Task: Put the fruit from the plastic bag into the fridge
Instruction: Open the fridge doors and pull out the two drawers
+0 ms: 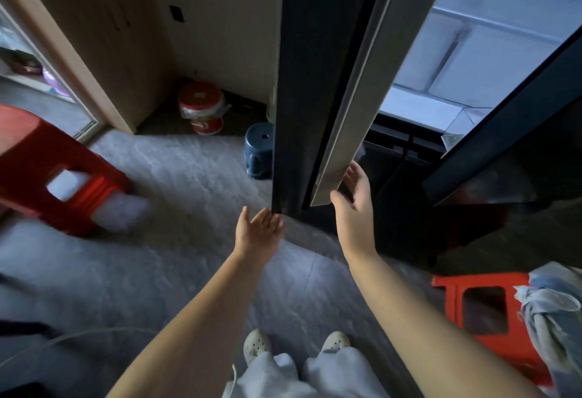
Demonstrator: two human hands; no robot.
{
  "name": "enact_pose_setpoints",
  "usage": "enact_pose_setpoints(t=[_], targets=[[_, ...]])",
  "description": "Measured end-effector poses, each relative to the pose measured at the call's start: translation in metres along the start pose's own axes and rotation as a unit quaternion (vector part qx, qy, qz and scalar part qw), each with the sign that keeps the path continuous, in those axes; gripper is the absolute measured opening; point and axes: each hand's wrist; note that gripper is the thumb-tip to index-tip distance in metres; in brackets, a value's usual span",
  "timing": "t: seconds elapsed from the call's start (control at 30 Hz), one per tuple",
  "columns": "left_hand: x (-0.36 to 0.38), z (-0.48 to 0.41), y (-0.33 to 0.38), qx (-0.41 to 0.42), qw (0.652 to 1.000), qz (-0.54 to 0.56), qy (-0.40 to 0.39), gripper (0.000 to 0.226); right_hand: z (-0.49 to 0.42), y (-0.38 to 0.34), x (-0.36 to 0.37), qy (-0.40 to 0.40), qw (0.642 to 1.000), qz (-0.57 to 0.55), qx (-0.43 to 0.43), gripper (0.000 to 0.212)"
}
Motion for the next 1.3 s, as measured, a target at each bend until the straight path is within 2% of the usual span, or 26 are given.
enact_pose_setpoints(t=[0.13, 0.23, 0.37, 0.5, 0.63, 0.7, 0.77, 0.83, 0.93, 1.03, 1.1, 1.17, 1.3], targets=[[-0.018, -0.002, 0.030, 0.020, 1.000, 0.001, 0.006, 0.065, 0.012, 0.001, 0.019, -0.050, 0.997, 0.057, -0.026, 0.052], [-0.024, 0.001, 0.051, 0.031, 1.000, 0.002, -0.001, 0.064, 0.014, 0.001, 0.030, -0.085, 0.981, 0.148, -0.088, 0.051], [-0.028, 0.003, 0.075, 0.043, 0.999, 0.007, 0.000, 0.055, 0.002, 0.003, 0.039, -0.094, 0.928, 0.297, -0.203, 0.053], [-0.027, 0.005, 0.095, 0.052, 0.998, 0.020, 0.001, 0.057, -0.014, 0.003, 0.047, -0.156, 0.870, 0.411, -0.224, 0.060], [-0.017, 0.026, 0.106, 0.109, 0.990, -0.085, -0.015, 0.036, -0.026, 0.000, 0.062, -0.230, 0.816, 0.464, -0.255, 0.060], [-0.012, 0.039, 0.108, 0.166, 0.969, -0.180, 0.028, 0.038, -0.028, 0.002, 0.073, -0.247, 0.800, 0.471, -0.278, 0.061], [-0.010, 0.054, 0.106, 0.244, 0.907, -0.338, 0.057, 0.031, -0.028, 0.005, 0.084, -0.252, 0.784, 0.476, -0.308, 0.062], [-0.005, 0.070, 0.100, 0.301, 0.826, -0.476, 0.024, 0.030, -0.031, 0.006, 0.095, -0.259, 0.770, 0.478, -0.334, 0.063], [0.009, 0.088, 0.094, 0.400, 0.716, -0.572, -0.020, 0.032, -0.040, 0.005, 0.107, -0.290, 0.762, 0.459, -0.354, 0.063], [0.028, 0.086, 0.099, 0.506, 0.577, -0.642, 0.003, 0.047, -0.054, 0.008, 0.115, -0.319, 0.730, 0.460, -0.392, 0.064], [0.036, 0.076, 0.104, 0.517, 0.513, -0.685, 0.019, 0.057, -0.066, 0.009, 0.120, -0.336, 0.709, 0.469, -0.405, 0.066], [0.042, 0.062, 0.110, 0.492, 0.458, -0.739, 0.041, 0.063, -0.083, 0.010, 0.123, -0.345, 0.700, 0.476, -0.405, 0.067], [0.056, 0.042, 0.120, 0.460, 0.343, -0.811, 0.116, 0.068, -0.124, 0.009, 0.124, -0.327, 0.709, 0.490, -0.387, 0.066]])
Point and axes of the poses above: each hand's wrist, its own z-axis away from the middle knuckle, its own x-axis out of the palm, y = z × x, and after that the axes turned 6 degrees about y, right-handed
